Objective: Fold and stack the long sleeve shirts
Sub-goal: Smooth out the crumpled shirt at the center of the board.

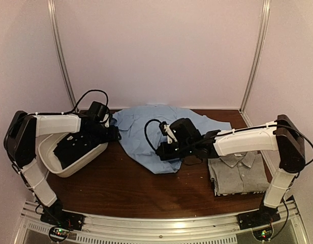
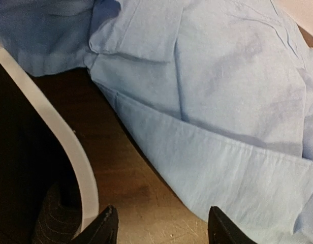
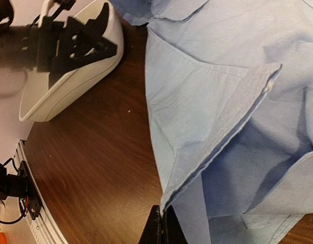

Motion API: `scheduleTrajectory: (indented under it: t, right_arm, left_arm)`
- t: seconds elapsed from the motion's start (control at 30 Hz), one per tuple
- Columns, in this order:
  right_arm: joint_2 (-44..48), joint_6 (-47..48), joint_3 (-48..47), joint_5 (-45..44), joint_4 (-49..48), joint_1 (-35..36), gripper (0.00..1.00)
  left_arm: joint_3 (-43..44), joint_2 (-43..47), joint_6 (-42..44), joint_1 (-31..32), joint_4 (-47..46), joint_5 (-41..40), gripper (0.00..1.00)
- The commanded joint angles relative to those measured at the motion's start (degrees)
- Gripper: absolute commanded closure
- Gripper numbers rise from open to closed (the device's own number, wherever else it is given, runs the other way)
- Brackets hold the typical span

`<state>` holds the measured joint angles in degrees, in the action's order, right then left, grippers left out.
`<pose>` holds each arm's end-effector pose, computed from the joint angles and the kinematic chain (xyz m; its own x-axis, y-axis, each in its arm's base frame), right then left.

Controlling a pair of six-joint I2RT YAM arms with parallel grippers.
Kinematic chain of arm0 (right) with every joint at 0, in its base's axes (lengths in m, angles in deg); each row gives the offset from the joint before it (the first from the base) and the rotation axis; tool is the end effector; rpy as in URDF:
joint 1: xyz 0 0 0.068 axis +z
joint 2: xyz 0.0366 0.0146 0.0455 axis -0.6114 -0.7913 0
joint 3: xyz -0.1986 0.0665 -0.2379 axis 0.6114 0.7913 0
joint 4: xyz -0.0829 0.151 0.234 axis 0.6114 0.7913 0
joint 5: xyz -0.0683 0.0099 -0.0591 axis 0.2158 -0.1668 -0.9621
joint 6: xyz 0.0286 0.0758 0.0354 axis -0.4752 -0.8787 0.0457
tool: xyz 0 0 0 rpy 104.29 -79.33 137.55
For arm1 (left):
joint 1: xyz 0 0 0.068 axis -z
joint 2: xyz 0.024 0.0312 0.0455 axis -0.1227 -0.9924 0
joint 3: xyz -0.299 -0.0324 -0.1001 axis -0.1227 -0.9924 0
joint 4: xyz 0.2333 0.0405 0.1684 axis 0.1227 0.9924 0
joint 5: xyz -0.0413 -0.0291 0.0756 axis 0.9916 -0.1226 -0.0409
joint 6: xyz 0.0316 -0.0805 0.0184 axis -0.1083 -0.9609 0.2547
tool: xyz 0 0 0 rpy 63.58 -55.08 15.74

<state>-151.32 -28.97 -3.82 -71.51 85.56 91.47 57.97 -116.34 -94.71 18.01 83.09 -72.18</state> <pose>0.2615 0.3774 0.2129 -0.7848 -0.1306 -0.6058 -0.5176 0.6758 0.5248 0.3719 -0.1785 0.1926 -0.8583 -0.2199 -0.4636 -0.0390 0.9289 -0.3683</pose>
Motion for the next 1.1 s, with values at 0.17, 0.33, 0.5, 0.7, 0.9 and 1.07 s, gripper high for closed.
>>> scheduleTrajectory:
  t: [0.17,0.33,0.5,0.7,0.9,1.07]
  right_arm:
    - [-8.4,5.5,-7.9,10.5,-0.7,10.2,1.00]
    - [-13.2,6.7,-11.4,13.7,-0.3,13.6,1.00]
    - [-13.3,8.6,-12.2,12.5,1.9,14.2,0.76]
    - [-7.8,10.2,-11.4,9.4,3.7,12.6,0.41]
    - [-2.3,8.7,-9.1,5.6,4.7,8.3,0.36]
    - [1.7,5.3,-4.3,2.2,3.7,3.3,0.36]
  left_arm:
    - [9.6,-8.8,4.0,-10.8,4.1,-6.4,0.38]
    - [15.1,-11.1,5.7,-11.1,5.8,-4.9,0.37]
    - [18.6,-10.4,7.4,-10.8,6.7,0.4,0.36]
    - [19.1,-7.0,9.3,-9.5,6.7,4.4,0.33]
    - [18.7,-2.8,10.6,-6.2,7.6,7.7,0.33]
    - [15.7,-0.2,9.4,1.8,9.4,4.7,0.34]
